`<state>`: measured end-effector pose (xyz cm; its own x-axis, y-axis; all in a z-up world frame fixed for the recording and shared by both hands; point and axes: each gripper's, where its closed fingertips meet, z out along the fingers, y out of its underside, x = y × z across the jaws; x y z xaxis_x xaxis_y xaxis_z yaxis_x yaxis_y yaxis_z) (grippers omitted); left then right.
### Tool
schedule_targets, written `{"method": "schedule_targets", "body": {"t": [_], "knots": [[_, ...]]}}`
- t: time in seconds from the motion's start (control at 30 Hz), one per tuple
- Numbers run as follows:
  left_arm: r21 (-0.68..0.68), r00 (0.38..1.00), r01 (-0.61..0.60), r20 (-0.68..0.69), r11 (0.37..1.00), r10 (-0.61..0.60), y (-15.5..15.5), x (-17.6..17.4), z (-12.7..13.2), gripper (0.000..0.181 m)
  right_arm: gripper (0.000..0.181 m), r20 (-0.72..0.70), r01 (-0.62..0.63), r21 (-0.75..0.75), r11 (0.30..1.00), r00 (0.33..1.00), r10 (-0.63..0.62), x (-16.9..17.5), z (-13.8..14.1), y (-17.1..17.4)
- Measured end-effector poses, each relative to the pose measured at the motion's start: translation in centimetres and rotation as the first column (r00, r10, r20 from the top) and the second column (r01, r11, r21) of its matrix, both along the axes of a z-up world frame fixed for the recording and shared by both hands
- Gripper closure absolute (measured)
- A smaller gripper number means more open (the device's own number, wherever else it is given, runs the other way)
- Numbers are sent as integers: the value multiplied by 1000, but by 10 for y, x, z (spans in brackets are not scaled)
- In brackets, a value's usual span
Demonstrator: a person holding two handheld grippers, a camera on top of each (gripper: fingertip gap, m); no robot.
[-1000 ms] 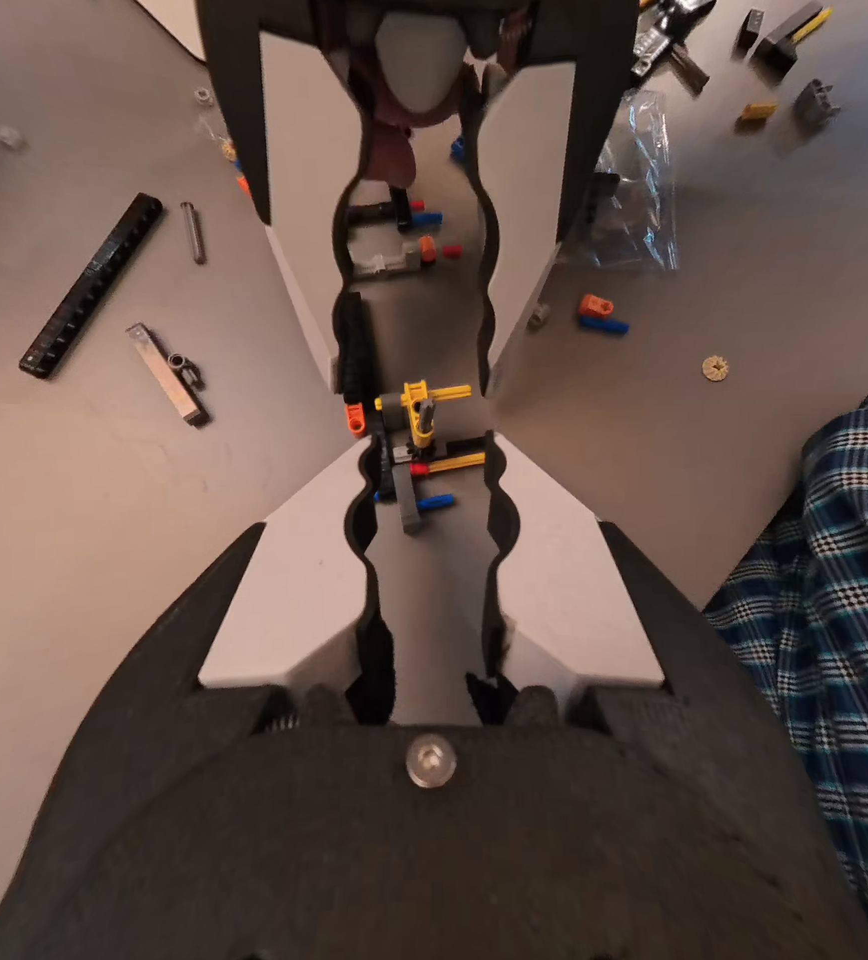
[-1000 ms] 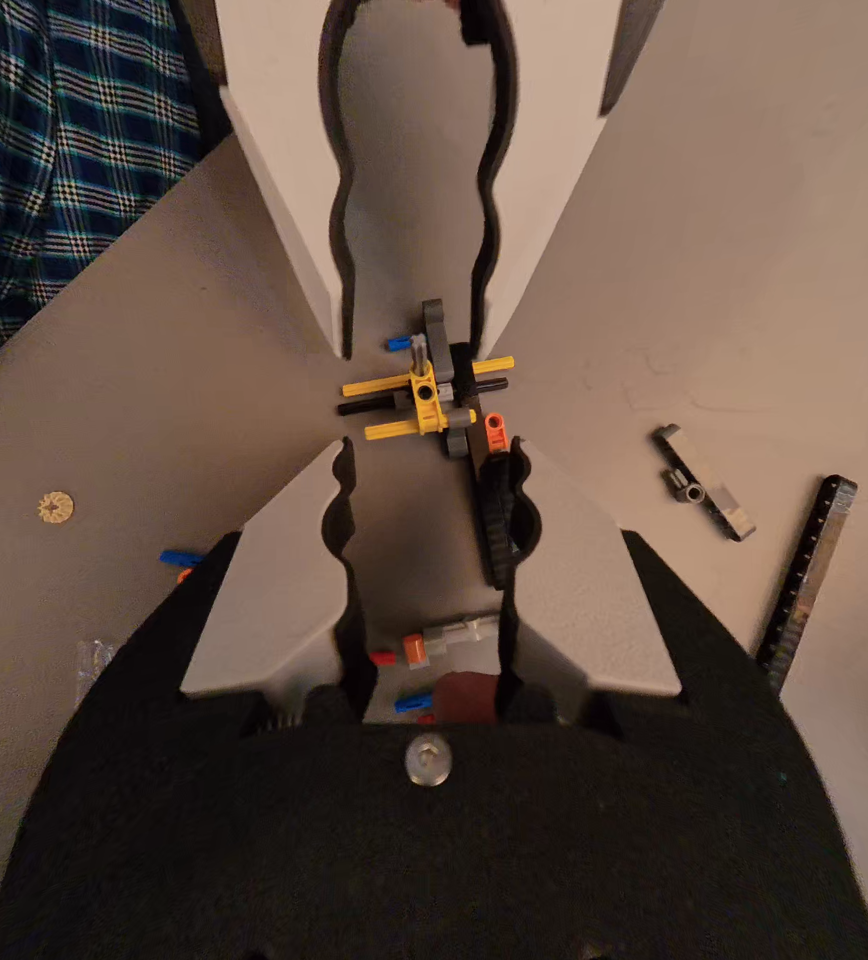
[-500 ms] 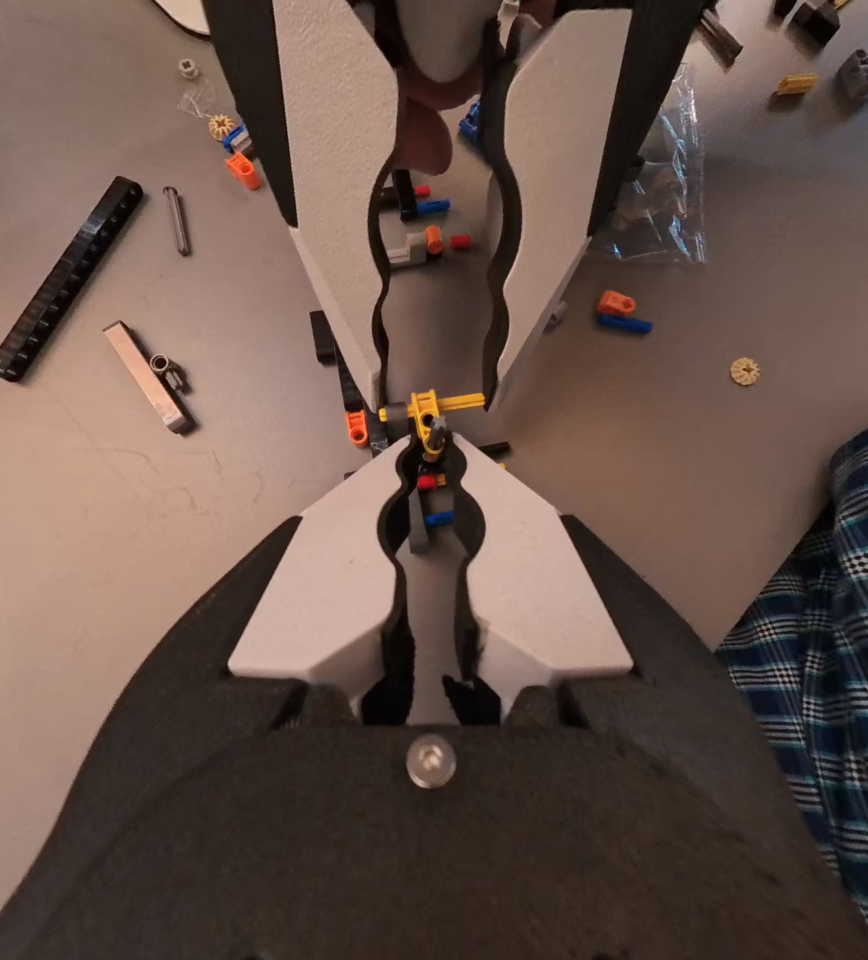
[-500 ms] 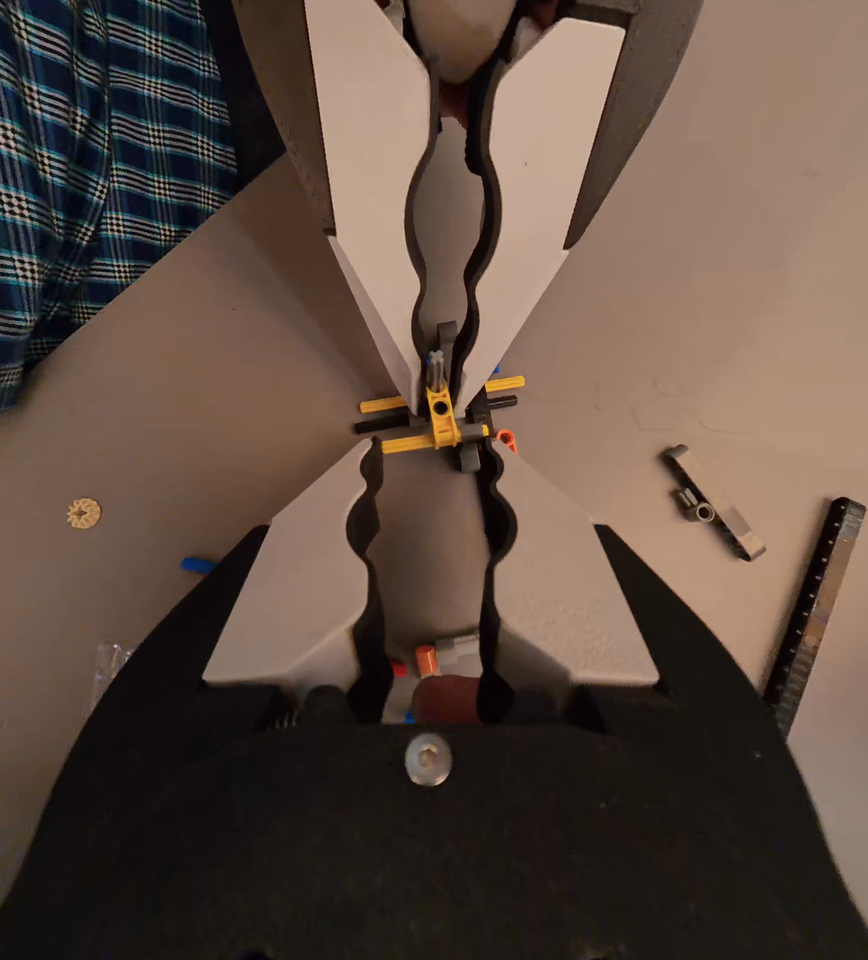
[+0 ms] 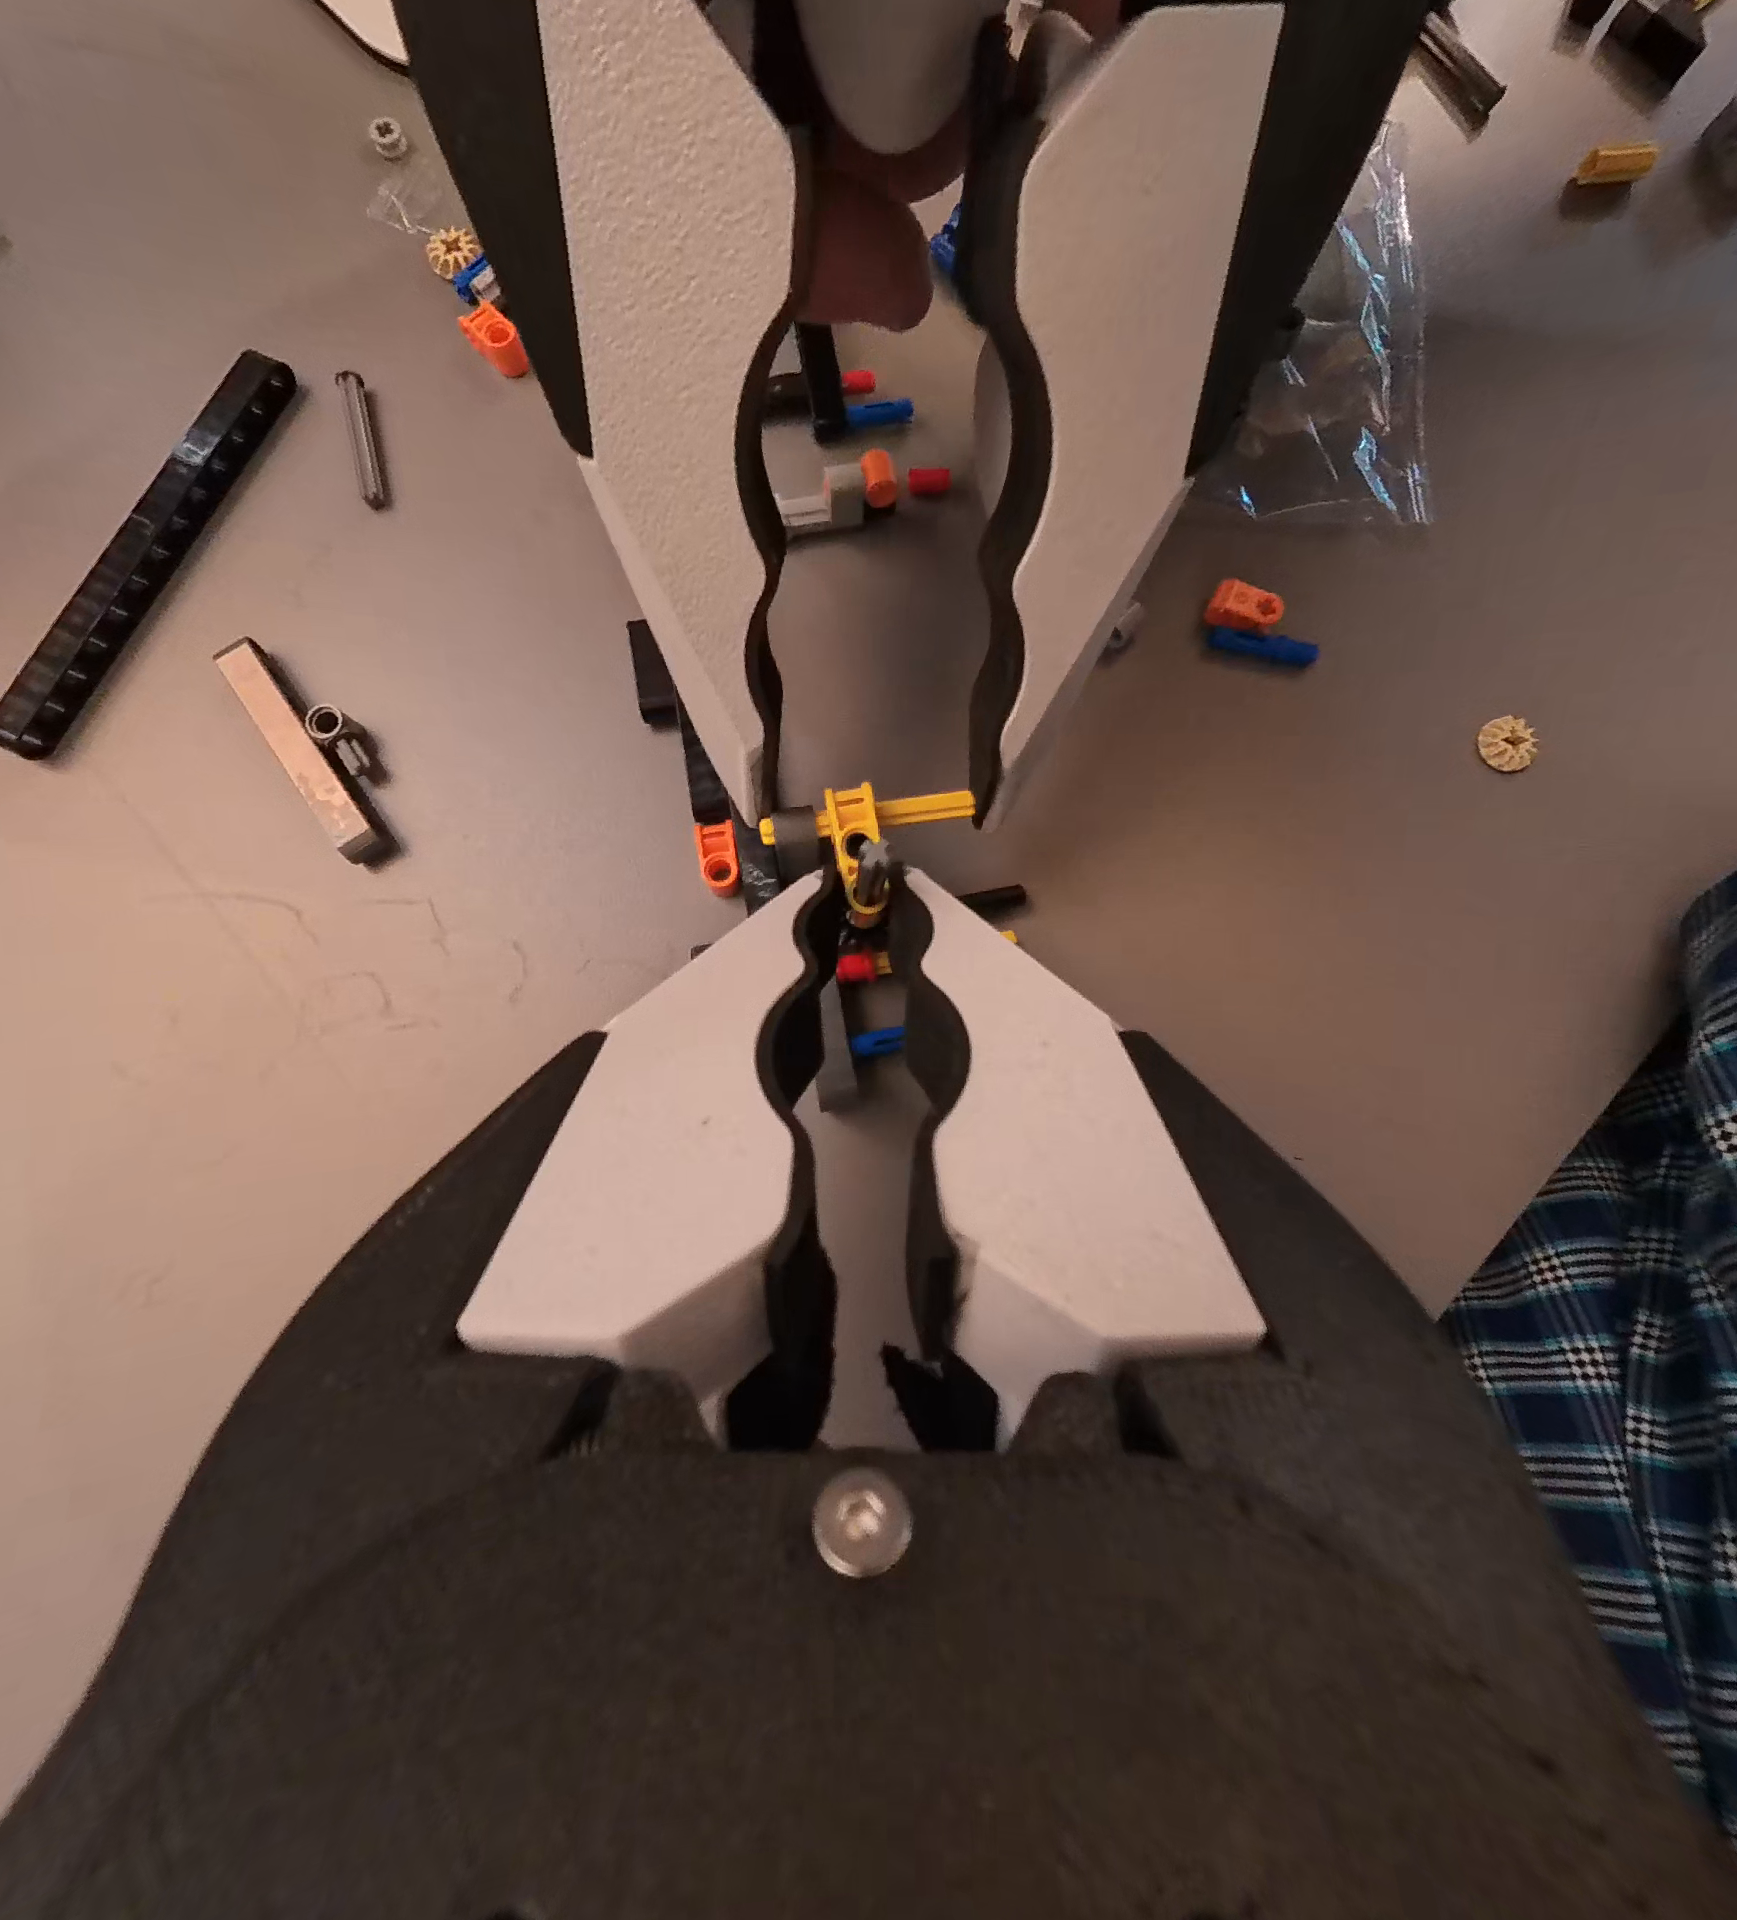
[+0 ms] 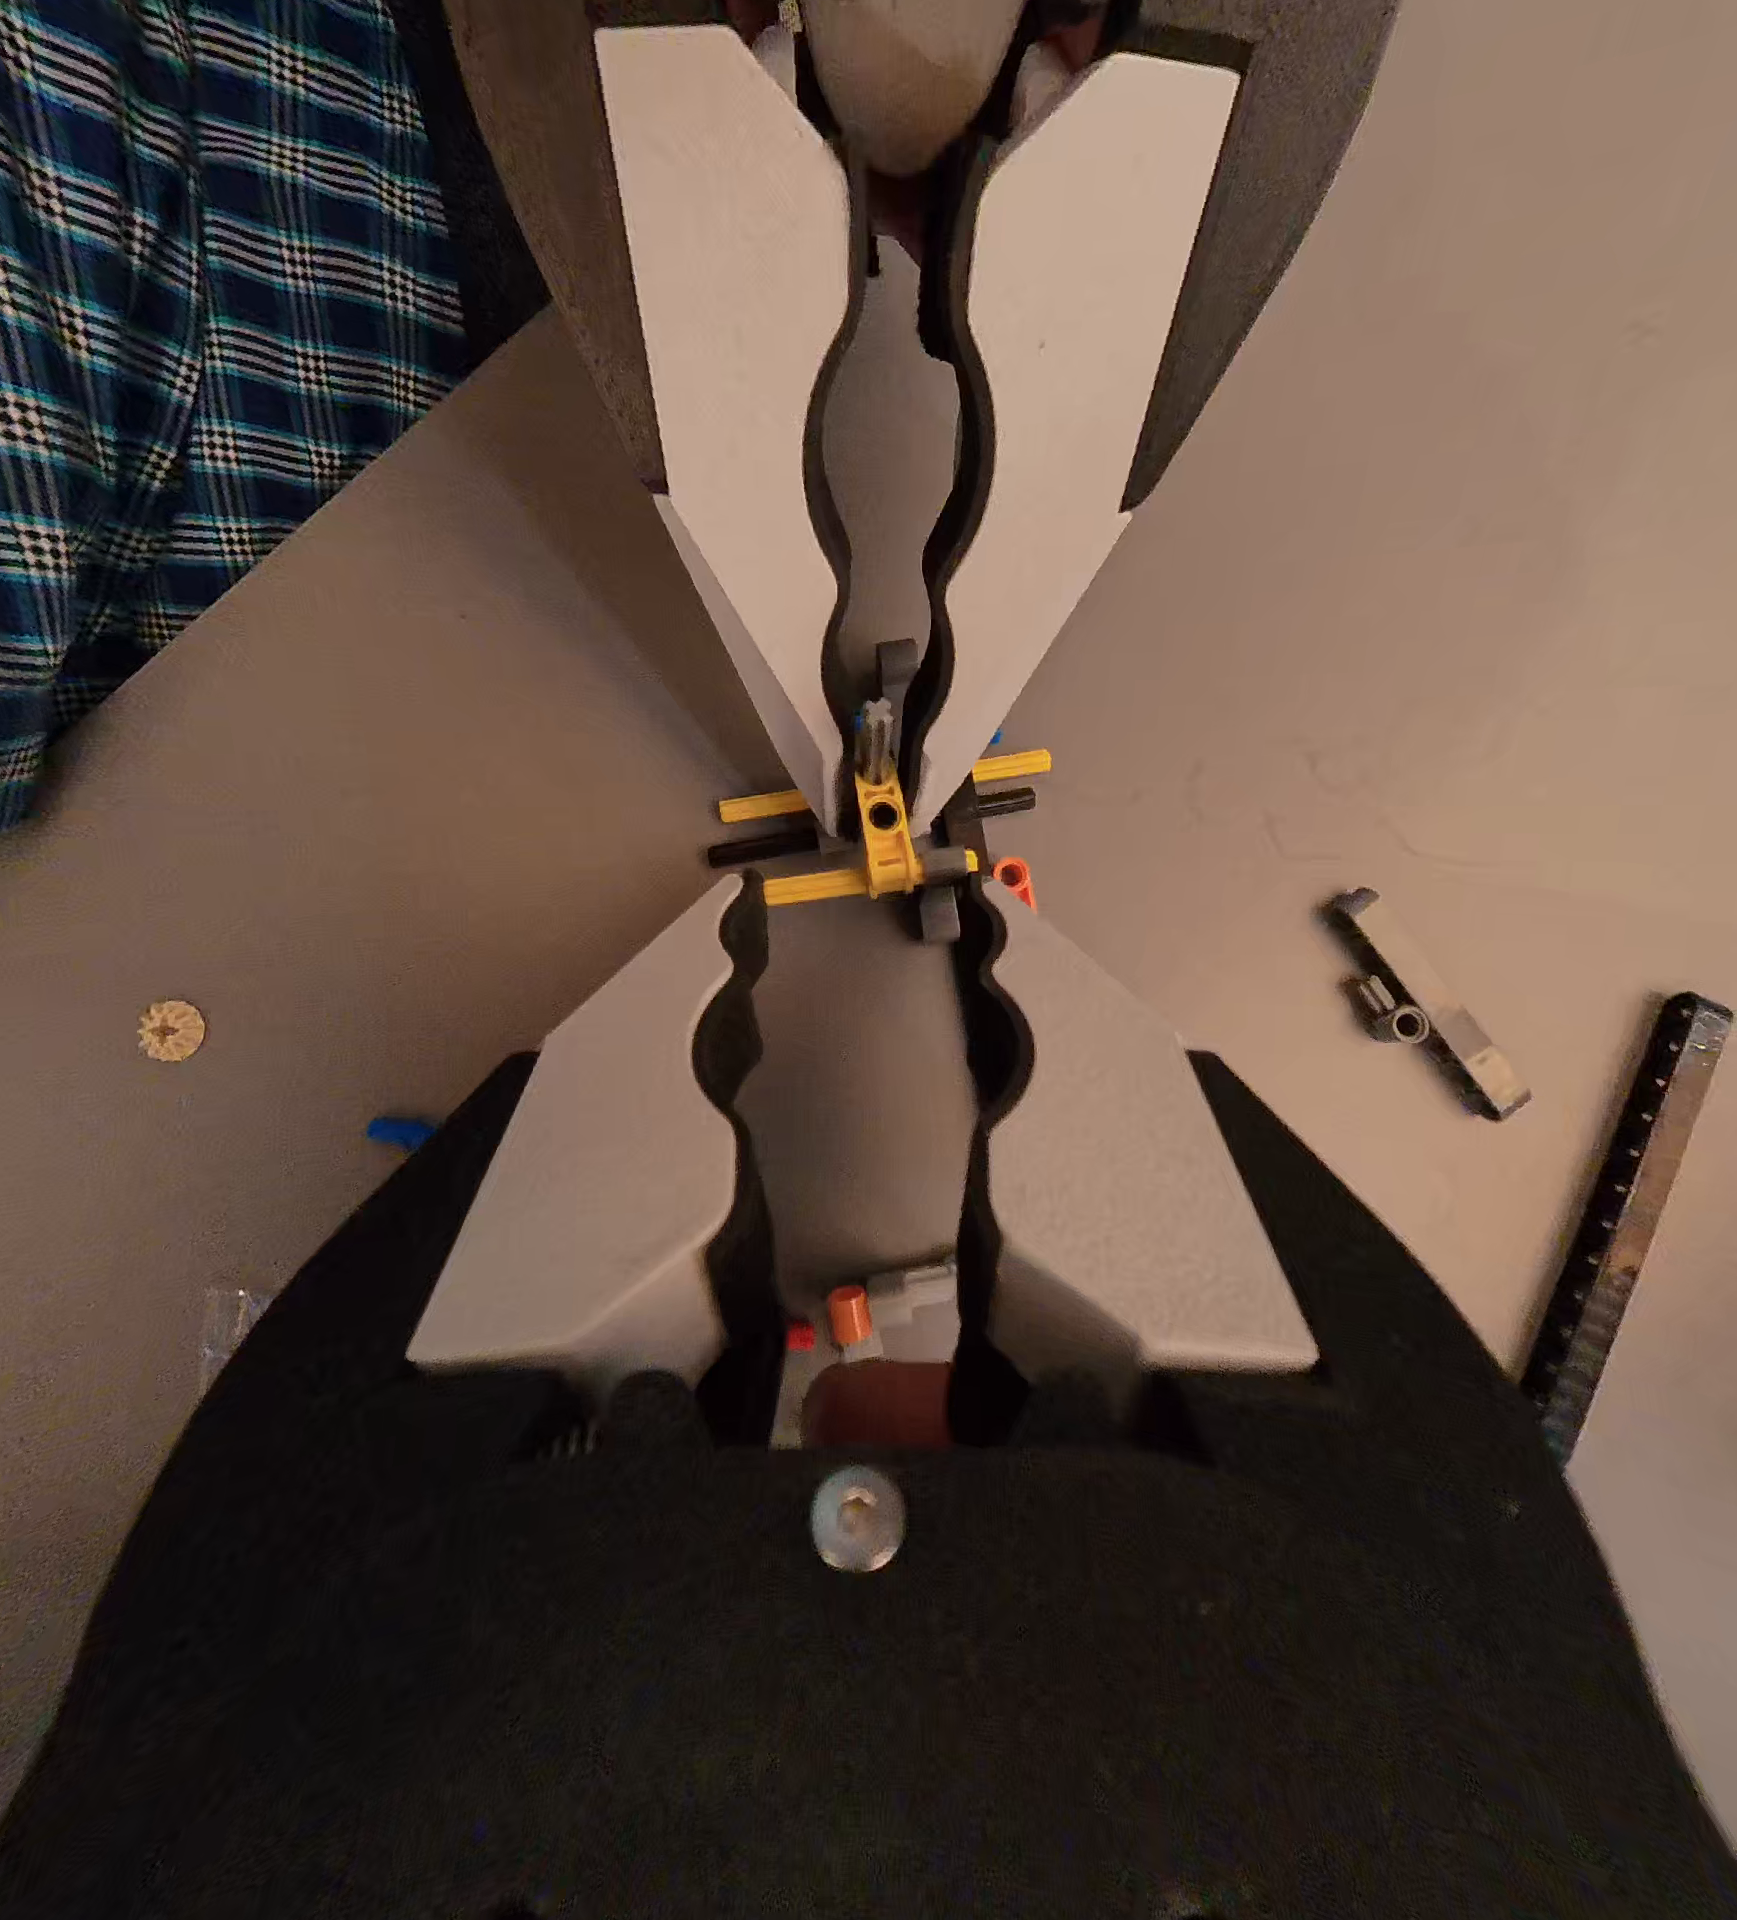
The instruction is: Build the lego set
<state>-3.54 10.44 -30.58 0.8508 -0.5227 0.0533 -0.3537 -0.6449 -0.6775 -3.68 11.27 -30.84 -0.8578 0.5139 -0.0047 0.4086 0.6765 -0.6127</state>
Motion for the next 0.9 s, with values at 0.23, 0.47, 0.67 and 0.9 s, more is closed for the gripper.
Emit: {"method": "schedule_targets", "body": {"t": [0.23, 0.47, 0.67, 0.9], "knots": [[3, 1000, 1, -6, 1000, -1, 0, 0, 0, 176, 147, 1, 4, -5, 1000, 1000, -4, 0, 0, -1], [5, 1000, -1, -6, 1000, 1, -1, -2, 0, 176, 147, -1, 23, -20, 1000, 1000, -23, -1, 1, -3], [2, 1000, 10, 0, 1000, -10, -1, -2, 0, 176, 146, -41, -1, -13, 1000, 999, 1, -1, 1, -4], [-3, 1000, 16, 9, 1000, -16, -1, -1, 0, 176, 146, -48, -28, -14, 1000, 998, 27, 0, 1, -5]]}}
